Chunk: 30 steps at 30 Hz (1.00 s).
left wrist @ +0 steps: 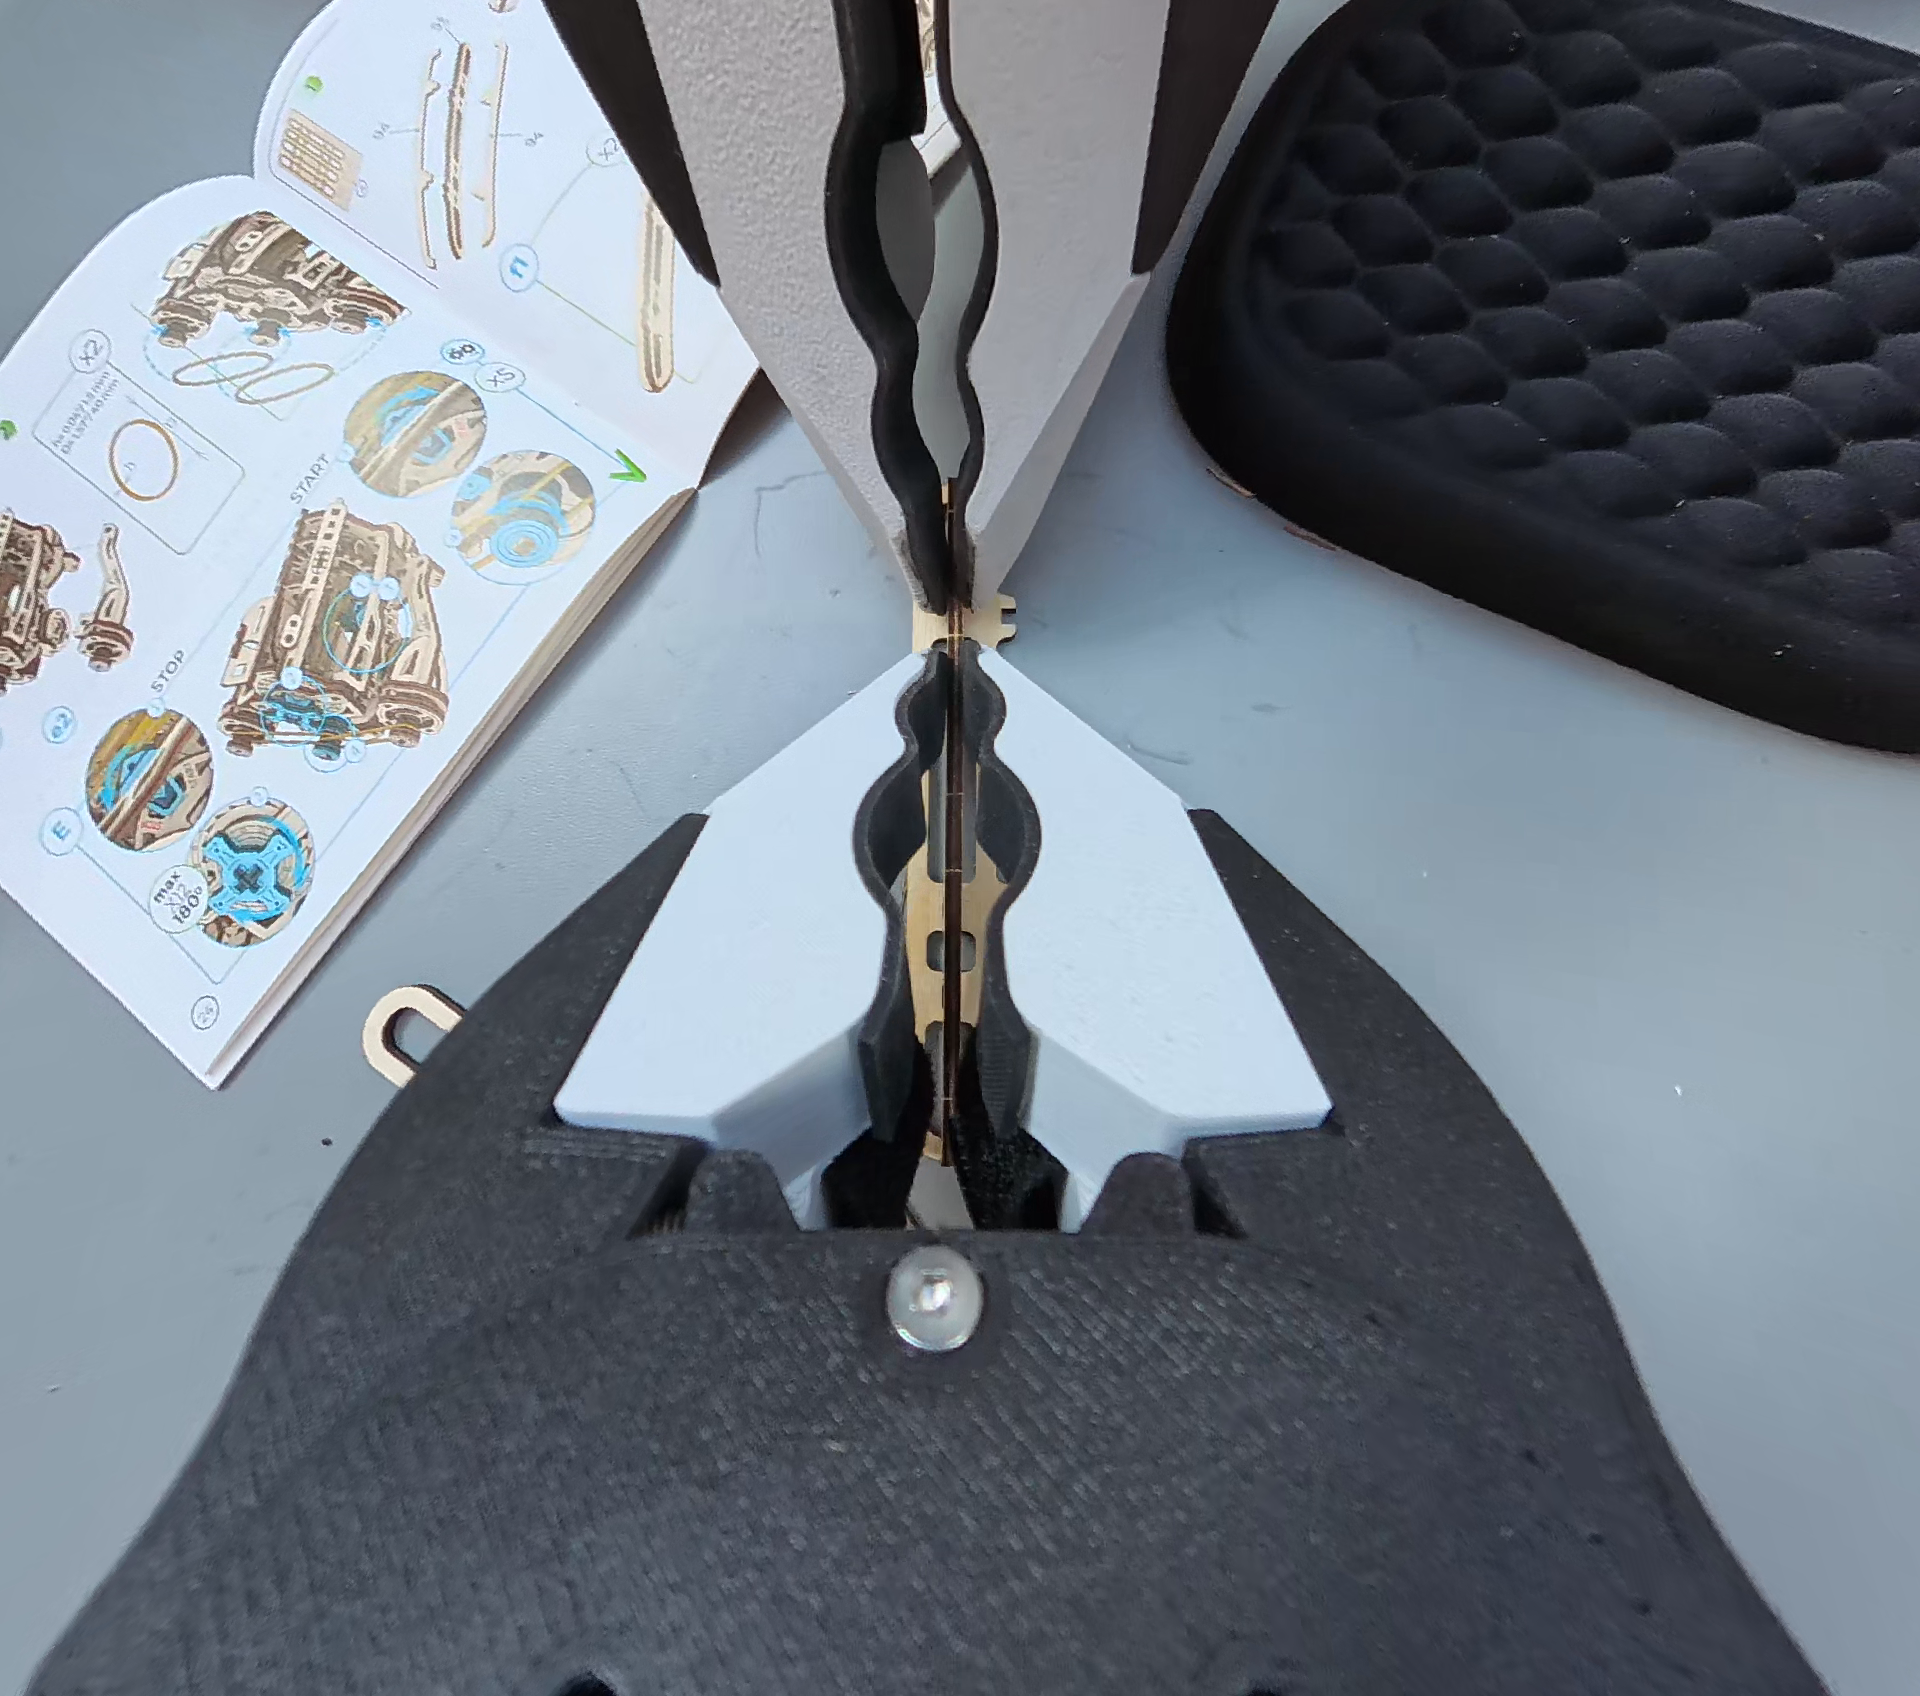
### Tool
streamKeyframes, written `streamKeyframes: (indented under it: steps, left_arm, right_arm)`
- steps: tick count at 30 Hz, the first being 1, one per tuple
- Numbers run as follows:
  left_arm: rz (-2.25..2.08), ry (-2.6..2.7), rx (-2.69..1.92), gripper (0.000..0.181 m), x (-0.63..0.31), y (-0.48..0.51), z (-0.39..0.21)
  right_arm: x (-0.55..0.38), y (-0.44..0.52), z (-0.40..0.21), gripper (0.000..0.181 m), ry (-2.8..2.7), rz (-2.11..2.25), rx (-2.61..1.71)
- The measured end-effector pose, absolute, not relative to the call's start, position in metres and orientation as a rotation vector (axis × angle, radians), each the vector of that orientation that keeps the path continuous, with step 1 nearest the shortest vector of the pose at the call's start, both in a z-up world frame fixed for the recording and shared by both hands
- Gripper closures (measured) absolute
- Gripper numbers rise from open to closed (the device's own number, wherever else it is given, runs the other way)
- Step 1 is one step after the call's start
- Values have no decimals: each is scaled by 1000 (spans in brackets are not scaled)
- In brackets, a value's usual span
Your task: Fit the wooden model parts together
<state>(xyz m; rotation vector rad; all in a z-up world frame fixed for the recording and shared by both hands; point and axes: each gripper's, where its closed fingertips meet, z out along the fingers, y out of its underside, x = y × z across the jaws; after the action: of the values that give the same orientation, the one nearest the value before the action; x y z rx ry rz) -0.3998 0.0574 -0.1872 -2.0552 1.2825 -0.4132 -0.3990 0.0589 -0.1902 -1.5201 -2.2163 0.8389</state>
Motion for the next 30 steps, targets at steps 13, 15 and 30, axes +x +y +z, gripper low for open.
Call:
streamKeyframes:
  steps: [13,15,30]
  left_arm:
    - [-579,1050,-2024,175,-411,55,-162]
    - [-553,1002,-2018,174,-425,51,-155]
    - [-383,868,-2058,171,-476,20,-161]
  right_arm:
    - [-400,60,-189,179,-2176,882,-1555]
    - [-400,60,-190,177,-2171,894,-1565]
    - [-442,57,-155,151,-1785,889,-1249]
